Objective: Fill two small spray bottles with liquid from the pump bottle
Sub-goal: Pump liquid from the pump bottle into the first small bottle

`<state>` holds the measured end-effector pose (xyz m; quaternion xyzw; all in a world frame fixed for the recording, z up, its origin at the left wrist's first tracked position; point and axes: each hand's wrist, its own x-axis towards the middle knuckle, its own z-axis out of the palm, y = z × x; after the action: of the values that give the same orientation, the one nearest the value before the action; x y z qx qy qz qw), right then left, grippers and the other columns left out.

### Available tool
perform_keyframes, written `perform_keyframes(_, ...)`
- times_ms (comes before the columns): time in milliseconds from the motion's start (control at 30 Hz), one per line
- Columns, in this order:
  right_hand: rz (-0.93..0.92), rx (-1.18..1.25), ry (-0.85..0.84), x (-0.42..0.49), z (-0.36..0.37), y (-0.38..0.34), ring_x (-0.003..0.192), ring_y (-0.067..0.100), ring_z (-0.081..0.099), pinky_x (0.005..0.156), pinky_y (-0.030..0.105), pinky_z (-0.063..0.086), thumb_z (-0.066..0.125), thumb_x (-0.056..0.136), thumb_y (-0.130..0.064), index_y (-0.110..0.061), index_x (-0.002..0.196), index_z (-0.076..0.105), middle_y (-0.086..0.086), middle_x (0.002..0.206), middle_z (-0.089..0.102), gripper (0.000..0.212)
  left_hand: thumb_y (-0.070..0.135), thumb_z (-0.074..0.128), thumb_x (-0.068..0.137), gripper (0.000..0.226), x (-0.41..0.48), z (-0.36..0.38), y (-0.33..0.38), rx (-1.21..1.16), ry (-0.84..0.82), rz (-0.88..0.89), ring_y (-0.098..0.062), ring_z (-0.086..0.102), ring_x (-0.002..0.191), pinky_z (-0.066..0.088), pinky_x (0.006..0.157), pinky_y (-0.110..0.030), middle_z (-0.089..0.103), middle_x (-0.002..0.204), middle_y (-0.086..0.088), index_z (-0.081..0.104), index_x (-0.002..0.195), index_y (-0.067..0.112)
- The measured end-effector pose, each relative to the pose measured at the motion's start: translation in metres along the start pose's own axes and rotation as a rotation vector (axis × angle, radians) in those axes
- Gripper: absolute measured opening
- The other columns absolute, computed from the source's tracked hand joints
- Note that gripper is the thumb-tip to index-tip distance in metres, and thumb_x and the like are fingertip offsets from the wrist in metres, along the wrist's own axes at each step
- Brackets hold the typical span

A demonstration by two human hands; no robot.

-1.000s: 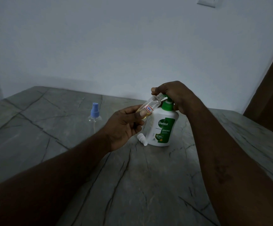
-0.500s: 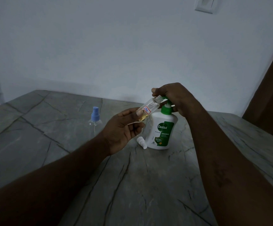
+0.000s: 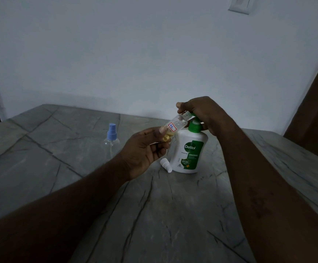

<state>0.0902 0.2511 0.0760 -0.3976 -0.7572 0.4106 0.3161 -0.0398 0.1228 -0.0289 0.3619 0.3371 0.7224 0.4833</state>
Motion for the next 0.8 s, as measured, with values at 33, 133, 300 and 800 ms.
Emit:
perform_keyframes(33, -0.005, -0.009, -0.002, 0.0001, -0.0008, -0.0010, 0.052, 0.011, 0.067, 0.044, 0.014, 0.046, 0.073, 0.091, -0.036, -0.010, 0.096, 0.077, 0.001, 0.088, 0.075, 0.027, 0.023, 0.069, 0.076, 0.040, -0.0006, 0.0004, 0.0005, 0.004, -0.003, 0.002, -0.015, 0.067, 0.075, 0.058, 0.068, -0.024, 0.073, 0.091, -0.011, 0.068, 0.111, 0.005)
perform_keyframes(133, -0.008, -0.016, -0.007, -0.0003, -0.0020, -0.0025, 0.051, 0.009, 0.067, 0.047, 0.016, 0.047, 0.073, 0.091, -0.038, -0.013, 0.094, 0.077, 0.000, 0.089, 0.075, 0.026, 0.026, 0.070, 0.075, 0.042, -0.0010, 0.0017, 0.0012, 0.004, -0.013, 0.005, -0.015, 0.067, 0.075, 0.058, 0.068, -0.024, 0.073, 0.092, -0.011, 0.068, 0.111, 0.005)
perform_keyframes(300, 0.037, 0.024, -0.037, -0.0020, 0.0004, 0.0009, 0.056, 0.008, 0.068, 0.065, 0.025, 0.053, 0.071, 0.090, -0.022, -0.015, 0.092, 0.080, -0.006, 0.094, 0.078, 0.011, 0.026, 0.070, 0.075, 0.038, -0.0007, 0.0004, 0.0004, 0.022, -0.007, 0.002, -0.014, 0.067, 0.075, 0.058, 0.069, -0.024, 0.074, 0.092, -0.010, 0.070, 0.108, 0.008)
perform_keyframes(800, 0.013, 0.024, -0.040, -0.0022, -0.0023, -0.0013, 0.058, 0.013, 0.069, 0.067, 0.027, 0.054, 0.073, 0.090, -0.030, -0.012, 0.101, 0.079, 0.001, 0.096, 0.078, 0.022, 0.040, 0.067, 0.077, 0.042, -0.0010, -0.0012, -0.0011, 0.120, 0.012, -0.003, -0.014, 0.066, 0.075, 0.052, 0.073, -0.031, 0.073, 0.095, -0.006, 0.071, 0.109, 0.013)
